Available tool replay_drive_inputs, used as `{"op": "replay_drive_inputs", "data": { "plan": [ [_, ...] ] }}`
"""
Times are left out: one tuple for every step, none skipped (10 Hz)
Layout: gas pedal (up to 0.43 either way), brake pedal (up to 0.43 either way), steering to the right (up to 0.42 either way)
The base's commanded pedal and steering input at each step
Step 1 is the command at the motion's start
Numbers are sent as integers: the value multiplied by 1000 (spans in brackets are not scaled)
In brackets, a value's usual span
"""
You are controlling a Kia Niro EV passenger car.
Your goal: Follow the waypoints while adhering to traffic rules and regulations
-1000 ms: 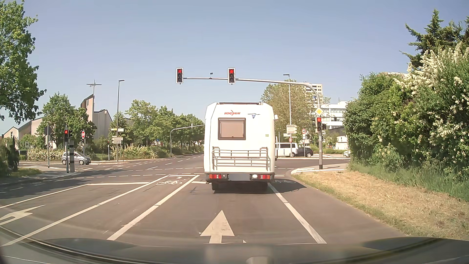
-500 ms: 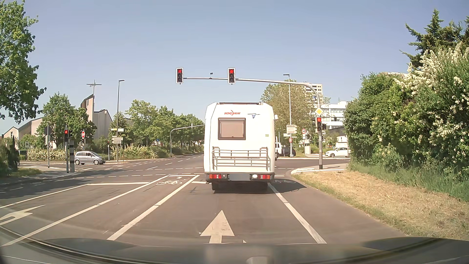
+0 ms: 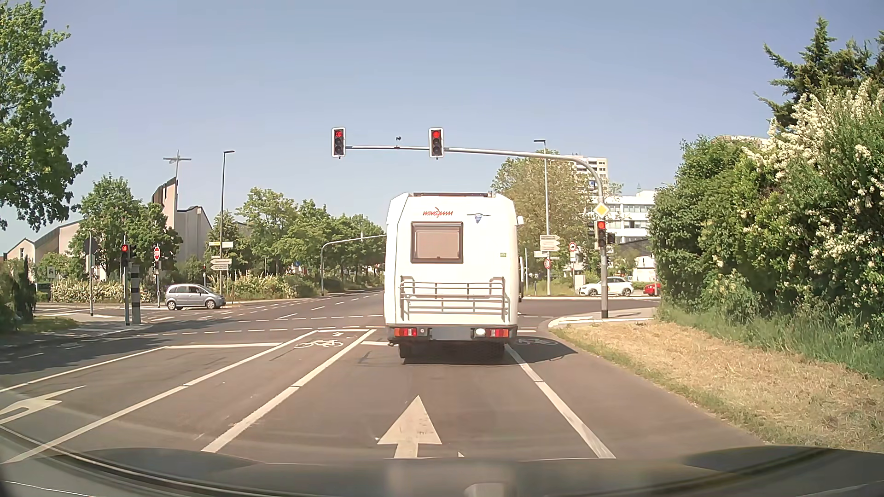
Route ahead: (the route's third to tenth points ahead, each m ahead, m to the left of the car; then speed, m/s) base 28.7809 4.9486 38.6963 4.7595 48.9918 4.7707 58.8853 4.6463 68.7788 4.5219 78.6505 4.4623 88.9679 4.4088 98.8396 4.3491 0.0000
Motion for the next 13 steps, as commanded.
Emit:
{"op": "replay_drive_inputs", "data": {
  "plan": [
    [0,293,5],
    [0,299,5],
    [0,293,5],
    [0,299,5],
    [0,293,5],
    [0,293,5],
    [0,293,5],
    [0,293,5],
    [0,293,5],
    [0,293,5],
    [0,299,5],
    [0,293,5],
    [0,293,5]
  ]
}}
